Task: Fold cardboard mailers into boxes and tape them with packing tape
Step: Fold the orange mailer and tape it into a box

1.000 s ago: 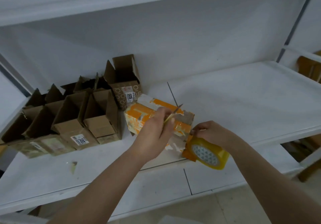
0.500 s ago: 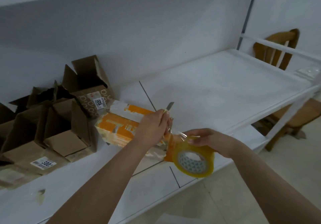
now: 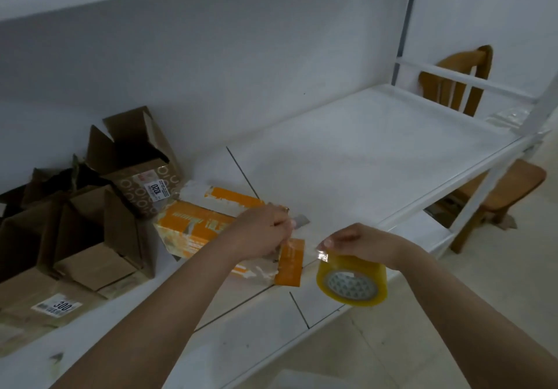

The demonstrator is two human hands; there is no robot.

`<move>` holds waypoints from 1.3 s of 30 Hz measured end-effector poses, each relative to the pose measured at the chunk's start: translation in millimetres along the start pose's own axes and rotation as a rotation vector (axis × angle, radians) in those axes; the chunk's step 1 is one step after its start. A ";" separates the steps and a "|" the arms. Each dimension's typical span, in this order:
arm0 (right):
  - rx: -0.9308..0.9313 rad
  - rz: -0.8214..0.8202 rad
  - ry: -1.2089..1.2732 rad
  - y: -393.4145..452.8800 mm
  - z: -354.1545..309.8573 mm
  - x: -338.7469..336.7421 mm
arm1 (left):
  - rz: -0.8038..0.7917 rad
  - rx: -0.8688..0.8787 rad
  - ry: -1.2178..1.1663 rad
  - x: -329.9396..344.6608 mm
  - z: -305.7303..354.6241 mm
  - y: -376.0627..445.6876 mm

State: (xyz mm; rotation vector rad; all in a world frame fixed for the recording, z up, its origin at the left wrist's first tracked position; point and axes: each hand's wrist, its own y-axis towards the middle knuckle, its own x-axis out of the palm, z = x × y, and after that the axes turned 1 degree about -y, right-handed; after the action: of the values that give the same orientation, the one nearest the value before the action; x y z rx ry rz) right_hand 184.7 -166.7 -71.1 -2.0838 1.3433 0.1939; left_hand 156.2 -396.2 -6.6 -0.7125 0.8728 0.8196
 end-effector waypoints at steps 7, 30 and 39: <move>-0.043 0.117 0.034 -7.5 -10.9 1.3 | -0.162 -0.129 0.462 11.0 31.0 10.7; 0.055 0.199 0.216 -22.1 0.6 1.9 | 0.326 -0.402 0.467 45.5 28.3 16.1; -0.003 0.135 0.150 -24.1 -14.8 -3.3 | 0.063 0.119 0.455 11.1 1.1 -16.6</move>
State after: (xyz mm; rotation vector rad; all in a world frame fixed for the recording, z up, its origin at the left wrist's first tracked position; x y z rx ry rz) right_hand 200.7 -166.3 -47.5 -2.0455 1.5758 0.0978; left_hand 175.0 -400.1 -12.4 -0.7829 1.3469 0.6632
